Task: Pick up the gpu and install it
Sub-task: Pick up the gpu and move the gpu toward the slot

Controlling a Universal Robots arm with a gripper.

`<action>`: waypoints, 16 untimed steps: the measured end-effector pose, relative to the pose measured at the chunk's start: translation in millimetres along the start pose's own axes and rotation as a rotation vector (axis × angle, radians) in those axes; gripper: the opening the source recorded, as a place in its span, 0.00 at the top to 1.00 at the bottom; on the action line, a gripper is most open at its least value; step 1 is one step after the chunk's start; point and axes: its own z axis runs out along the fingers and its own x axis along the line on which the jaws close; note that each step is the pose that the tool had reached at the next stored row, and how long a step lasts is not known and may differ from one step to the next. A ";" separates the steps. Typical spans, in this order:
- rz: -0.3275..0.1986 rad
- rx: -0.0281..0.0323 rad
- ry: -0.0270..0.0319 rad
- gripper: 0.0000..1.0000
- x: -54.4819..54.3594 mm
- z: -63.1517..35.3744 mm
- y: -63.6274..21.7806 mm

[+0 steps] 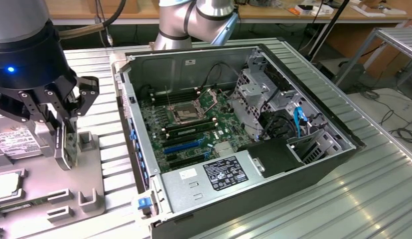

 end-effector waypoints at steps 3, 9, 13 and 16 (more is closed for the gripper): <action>0.000 -0.0010 0.0001 0.73 0.0 -4.6 0.4; 0.000 -0.0025 0.0002 0.73 0.0 -13.3 1.1; 0.000 -0.0030 0.0002 0.73 0.0 -18.1 1.5; 0.000 -0.0033 0.0003 0.73 0.0 -21.2 1.7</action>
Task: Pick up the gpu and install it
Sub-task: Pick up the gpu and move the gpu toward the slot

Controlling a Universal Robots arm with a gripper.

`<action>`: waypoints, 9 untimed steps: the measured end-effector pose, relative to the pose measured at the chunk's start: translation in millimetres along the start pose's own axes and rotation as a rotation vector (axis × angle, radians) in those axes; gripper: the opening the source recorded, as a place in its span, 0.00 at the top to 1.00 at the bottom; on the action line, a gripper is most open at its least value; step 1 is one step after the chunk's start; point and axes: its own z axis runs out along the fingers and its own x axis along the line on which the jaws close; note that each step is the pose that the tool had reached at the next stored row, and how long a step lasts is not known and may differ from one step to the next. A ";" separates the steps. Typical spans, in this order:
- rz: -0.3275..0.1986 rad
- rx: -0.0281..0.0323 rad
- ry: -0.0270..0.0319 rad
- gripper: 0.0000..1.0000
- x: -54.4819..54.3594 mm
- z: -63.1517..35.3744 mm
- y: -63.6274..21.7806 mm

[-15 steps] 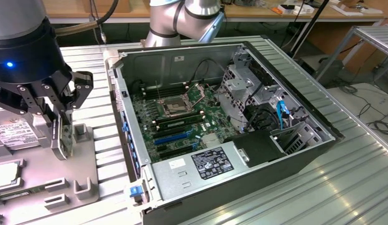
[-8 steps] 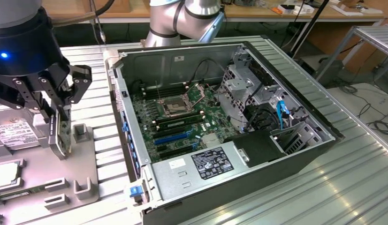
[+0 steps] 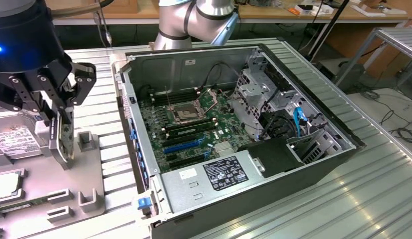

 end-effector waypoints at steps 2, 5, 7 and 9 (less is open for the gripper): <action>0.000 -0.0003 -0.0001 0.73 0.0 -3.4 0.3; 0.000 -0.0003 0.0000 0.73 0.0 -7.6 0.7; 0.000 -0.0003 0.0000 0.73 0.0 -9.6 0.8; 0.000 -0.0004 0.0000 0.73 0.0 -11.6 1.0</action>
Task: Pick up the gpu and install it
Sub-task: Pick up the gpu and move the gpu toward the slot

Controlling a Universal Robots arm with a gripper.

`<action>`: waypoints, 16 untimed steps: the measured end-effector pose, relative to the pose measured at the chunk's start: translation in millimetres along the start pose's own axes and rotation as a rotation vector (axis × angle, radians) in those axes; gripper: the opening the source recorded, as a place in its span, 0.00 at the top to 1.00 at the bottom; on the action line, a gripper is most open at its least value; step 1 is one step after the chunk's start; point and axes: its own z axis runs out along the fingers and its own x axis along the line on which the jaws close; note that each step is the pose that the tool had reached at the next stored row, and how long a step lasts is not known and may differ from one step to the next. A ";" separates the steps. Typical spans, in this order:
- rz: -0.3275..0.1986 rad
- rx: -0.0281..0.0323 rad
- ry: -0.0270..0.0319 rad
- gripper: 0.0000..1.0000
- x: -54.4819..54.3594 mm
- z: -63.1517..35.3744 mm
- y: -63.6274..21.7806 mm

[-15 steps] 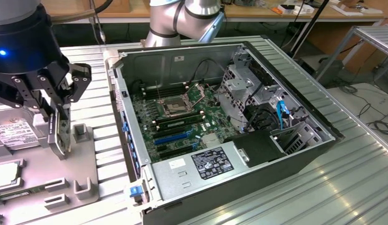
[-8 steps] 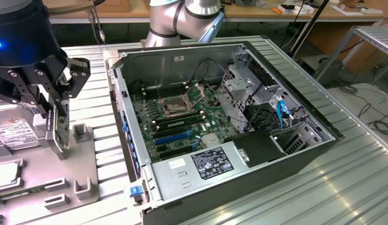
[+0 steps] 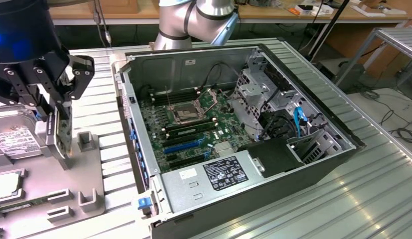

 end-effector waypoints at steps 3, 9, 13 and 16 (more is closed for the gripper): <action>0.000 0.0000 0.0000 0.73 0.0 -3.1 0.3; 0.000 -0.0004 0.0000 0.73 -0.1 -14.0 1.2; 0.000 -0.0004 0.0001 0.73 -0.1 -18.5 1.6; 0.000 -0.0006 0.0000 0.73 -0.1 -21.4 1.8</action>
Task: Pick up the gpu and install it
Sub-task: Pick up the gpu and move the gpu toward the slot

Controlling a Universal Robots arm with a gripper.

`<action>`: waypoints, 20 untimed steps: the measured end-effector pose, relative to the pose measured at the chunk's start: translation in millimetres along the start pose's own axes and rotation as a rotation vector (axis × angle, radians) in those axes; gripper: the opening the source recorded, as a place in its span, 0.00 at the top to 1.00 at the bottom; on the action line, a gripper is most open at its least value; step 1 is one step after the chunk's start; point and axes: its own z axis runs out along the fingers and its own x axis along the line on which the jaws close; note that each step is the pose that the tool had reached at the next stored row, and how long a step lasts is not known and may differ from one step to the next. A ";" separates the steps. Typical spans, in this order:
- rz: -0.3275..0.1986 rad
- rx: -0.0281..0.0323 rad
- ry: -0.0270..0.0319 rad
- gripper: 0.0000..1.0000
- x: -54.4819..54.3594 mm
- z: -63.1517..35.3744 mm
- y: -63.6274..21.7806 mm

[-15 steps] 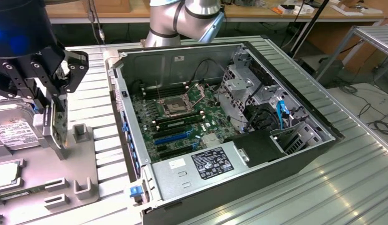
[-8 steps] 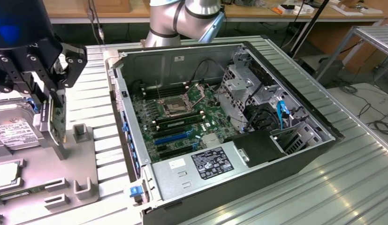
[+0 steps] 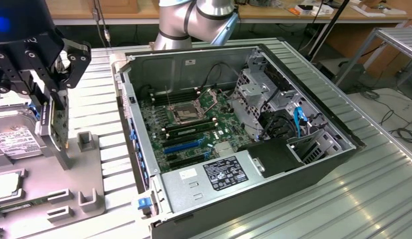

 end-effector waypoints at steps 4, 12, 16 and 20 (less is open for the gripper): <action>0.000 -0.0001 0.0000 0.73 0.0 -4.0 0.4; 0.000 -0.0002 0.0001 0.73 0.0 -12.3 1.1; 0.000 -0.0003 0.0000 0.73 0.0 -12.3 1.1; 0.000 -0.0003 0.0001 0.73 -0.1 -12.3 1.1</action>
